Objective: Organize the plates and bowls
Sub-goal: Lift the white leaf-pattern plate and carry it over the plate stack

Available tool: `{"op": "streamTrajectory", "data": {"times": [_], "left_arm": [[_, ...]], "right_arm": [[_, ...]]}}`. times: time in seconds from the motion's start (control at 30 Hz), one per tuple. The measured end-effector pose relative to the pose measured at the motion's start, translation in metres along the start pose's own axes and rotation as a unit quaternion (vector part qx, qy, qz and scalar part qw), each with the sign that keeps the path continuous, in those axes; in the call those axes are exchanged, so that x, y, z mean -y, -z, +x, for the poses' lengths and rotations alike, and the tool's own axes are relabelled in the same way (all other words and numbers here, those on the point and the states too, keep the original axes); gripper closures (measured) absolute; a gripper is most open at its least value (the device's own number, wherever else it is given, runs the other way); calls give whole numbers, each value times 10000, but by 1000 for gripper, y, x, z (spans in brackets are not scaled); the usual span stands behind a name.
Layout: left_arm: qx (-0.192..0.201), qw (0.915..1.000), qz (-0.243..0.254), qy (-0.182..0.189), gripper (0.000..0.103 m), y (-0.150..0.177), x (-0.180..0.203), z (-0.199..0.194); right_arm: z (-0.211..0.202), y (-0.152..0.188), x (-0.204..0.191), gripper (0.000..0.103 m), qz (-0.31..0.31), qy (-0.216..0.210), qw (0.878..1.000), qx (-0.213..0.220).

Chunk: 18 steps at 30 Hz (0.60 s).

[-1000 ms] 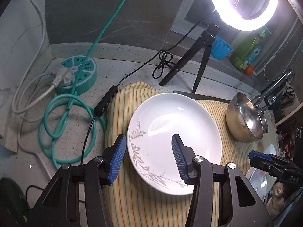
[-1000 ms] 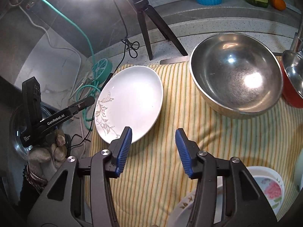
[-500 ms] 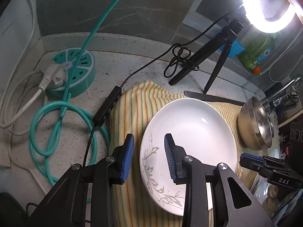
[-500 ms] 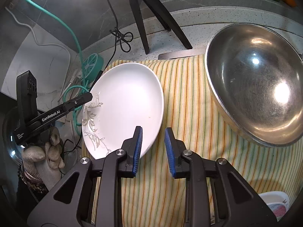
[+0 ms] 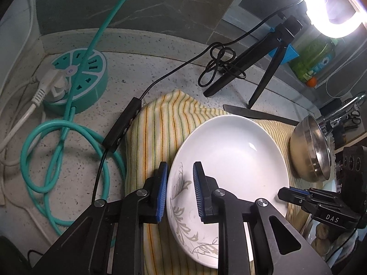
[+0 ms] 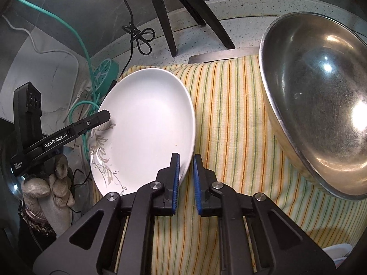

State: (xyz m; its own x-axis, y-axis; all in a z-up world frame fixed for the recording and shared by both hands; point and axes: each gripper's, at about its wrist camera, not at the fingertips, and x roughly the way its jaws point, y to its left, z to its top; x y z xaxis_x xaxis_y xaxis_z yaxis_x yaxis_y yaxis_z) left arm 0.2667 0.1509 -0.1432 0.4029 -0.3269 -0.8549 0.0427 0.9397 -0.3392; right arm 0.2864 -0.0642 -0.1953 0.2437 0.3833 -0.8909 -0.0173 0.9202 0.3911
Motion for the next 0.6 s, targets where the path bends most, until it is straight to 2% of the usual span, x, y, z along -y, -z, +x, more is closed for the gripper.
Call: {"op": "streamTrajectory", "data": {"times": [0.3, 0.6], "left_arm": [[-6, 9999, -112, 58, 83, 0, 0, -1], [-9, 9997, -226, 121, 83, 14, 3, -7]], "right_arm": [[0, 1, -4, 92, -66, 106, 9999, -5], [-11, 11, -8, 92, -67, 112, 9999, -32]]}}
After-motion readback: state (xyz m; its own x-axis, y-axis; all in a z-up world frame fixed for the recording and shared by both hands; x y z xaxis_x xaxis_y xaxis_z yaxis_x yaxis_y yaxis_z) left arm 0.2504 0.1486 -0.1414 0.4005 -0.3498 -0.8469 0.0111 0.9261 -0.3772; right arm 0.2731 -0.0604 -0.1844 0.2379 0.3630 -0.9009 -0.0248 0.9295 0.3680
